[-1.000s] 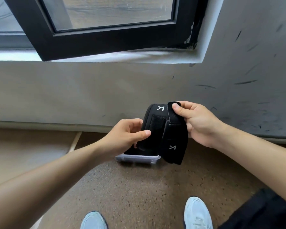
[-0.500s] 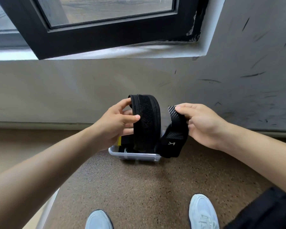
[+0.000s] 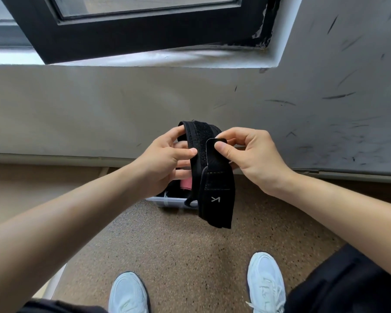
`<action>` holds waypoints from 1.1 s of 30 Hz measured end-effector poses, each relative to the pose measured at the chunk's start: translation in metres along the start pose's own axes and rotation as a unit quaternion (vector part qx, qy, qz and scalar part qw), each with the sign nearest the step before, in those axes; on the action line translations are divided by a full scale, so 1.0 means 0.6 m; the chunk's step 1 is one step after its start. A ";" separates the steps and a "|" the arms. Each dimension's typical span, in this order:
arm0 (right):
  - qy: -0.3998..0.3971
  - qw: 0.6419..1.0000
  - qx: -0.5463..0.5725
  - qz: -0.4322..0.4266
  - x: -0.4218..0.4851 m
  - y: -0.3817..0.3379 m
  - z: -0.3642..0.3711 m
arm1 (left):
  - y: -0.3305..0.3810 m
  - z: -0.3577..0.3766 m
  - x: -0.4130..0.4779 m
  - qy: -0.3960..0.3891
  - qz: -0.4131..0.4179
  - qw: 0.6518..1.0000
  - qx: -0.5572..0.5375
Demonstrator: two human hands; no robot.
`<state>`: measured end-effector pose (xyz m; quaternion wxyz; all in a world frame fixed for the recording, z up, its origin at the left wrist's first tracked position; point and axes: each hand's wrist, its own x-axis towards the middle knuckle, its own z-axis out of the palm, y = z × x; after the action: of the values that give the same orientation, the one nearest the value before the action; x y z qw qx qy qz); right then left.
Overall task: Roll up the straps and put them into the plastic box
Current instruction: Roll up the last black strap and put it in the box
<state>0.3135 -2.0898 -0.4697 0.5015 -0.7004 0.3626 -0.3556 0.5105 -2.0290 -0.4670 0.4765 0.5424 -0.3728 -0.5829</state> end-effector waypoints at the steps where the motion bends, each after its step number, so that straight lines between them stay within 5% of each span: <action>1: 0.005 1.000 -0.006 -0.006 0.000 0.001 0.001 | -0.001 0.003 -0.001 -0.003 0.000 1.000 0.000; 15: 0.112 0.982 -0.147 -0.024 -0.004 0.018 0.014 | -0.005 0.034 -0.010 -0.003 0.035 0.998 -0.055; 23: 0.103 0.981 -0.162 -0.037 -0.006 0.010 0.014 | -0.018 0.044 -0.016 0.050 0.107 0.993 0.019; 33: 0.040 0.996 0.042 0.065 -0.011 0.010 0.012 | -0.020 0.024 -0.005 0.077 0.115 0.990 0.012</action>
<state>0.3160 -2.0823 -0.4781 0.5375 -0.6388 0.4118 -0.3652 0.4943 -2.0239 -0.4754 0.5607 0.5448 -0.4019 -0.4767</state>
